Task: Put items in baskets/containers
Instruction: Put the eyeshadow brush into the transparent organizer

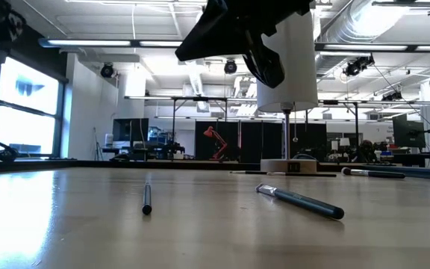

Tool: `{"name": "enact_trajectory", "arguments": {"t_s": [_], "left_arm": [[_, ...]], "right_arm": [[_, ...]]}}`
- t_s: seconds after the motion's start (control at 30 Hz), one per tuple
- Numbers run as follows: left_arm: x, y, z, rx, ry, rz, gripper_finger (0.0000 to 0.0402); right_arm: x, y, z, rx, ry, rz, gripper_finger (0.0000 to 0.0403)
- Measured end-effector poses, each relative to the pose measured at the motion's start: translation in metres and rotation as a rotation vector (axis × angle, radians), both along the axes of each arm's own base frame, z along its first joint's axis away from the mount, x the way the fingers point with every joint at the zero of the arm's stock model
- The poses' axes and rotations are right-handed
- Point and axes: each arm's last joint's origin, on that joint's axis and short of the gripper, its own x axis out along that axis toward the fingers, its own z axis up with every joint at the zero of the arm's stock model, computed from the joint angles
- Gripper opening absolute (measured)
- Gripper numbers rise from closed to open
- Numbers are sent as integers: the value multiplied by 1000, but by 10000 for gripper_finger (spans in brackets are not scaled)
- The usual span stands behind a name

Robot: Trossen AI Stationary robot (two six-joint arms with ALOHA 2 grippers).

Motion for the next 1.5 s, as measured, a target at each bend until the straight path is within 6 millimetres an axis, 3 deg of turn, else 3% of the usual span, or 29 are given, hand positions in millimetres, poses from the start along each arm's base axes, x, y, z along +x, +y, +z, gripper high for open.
{"name": "enact_trajectory", "arguments": {"t_s": [0.27, 0.63, 0.87, 1.23, 1.5], "left_arm": [[-9, -31, -13, -55, -8, -21, 0], [-8, -42, -32, -88, 51, -20, 1], [-8, -41, -39, -84, 82, -12, 17], [-8, -41, -41, -87, 97, -7, 77], [-9, -28, -24, -98, 34, 92, 87]], "right_arm": [[0, 0, 0, 2, 1, 4, 0], [0, 0, 0, 0, 3, 15, 0], [0, 2, 0, 19, 10, 49, 0], [0, 1, -1, 12, 14, 73, 0], [-2, -8, -3, 38, 93, 122, 0]]}}
